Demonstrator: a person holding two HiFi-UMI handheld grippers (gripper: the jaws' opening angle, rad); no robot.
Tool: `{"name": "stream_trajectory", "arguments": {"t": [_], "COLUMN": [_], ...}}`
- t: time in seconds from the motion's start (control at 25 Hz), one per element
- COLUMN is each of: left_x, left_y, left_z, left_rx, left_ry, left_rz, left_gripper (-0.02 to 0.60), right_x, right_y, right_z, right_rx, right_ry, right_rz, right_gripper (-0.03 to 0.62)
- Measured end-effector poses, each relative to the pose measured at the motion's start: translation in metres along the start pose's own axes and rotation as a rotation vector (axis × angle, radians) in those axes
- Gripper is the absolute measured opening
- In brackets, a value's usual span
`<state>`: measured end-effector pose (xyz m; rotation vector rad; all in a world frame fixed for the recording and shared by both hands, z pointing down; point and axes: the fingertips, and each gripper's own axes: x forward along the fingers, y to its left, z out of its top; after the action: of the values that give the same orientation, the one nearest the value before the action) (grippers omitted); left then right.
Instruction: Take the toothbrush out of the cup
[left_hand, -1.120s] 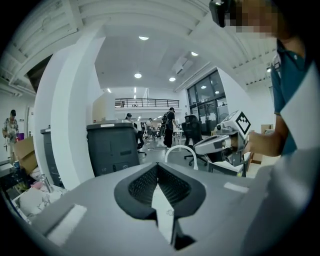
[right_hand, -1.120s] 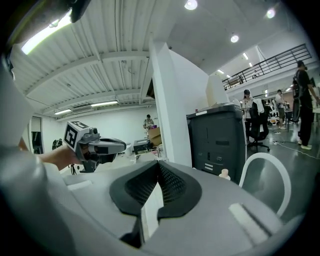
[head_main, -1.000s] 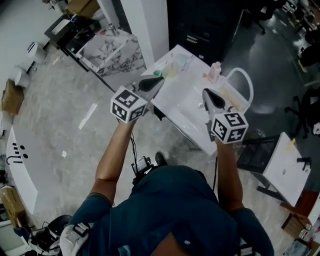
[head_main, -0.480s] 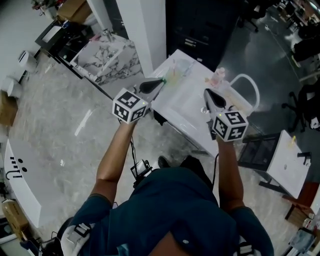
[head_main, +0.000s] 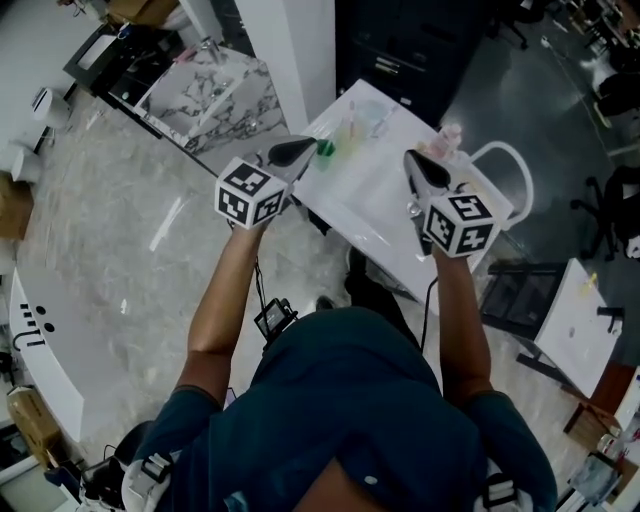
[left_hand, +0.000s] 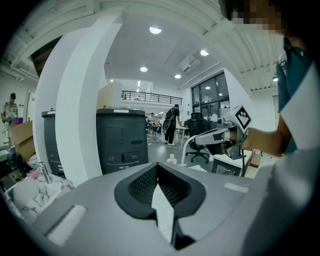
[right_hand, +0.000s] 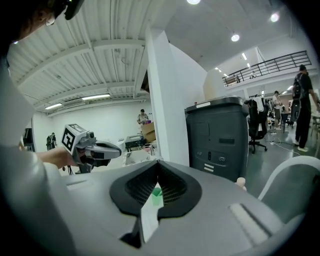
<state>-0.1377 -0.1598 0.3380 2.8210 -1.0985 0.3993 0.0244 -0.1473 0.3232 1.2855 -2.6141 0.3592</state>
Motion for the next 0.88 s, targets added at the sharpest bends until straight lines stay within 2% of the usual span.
{"name": "stream_trajectory", "arguments": {"t": [0.48,0.88], "left_x": [0.054,0.097], "left_y": [0.055,0.079], "left_z": [-0.03,-0.069], "left_rx": [-0.087,-0.154], "left_ry": [0.048,0.113], "left_rz": [0.016,-0.006], "left_gripper": [0.0,0.019], "right_x": [0.072,0.1], "right_y": [-0.024,-0.049], "right_z": [0.0,-0.019], "right_rx": [-0.001,0.033], "right_ry": [0.066,0.114], "right_rz": [0.077,0.078], "right_gripper": [0.011,0.011]}}
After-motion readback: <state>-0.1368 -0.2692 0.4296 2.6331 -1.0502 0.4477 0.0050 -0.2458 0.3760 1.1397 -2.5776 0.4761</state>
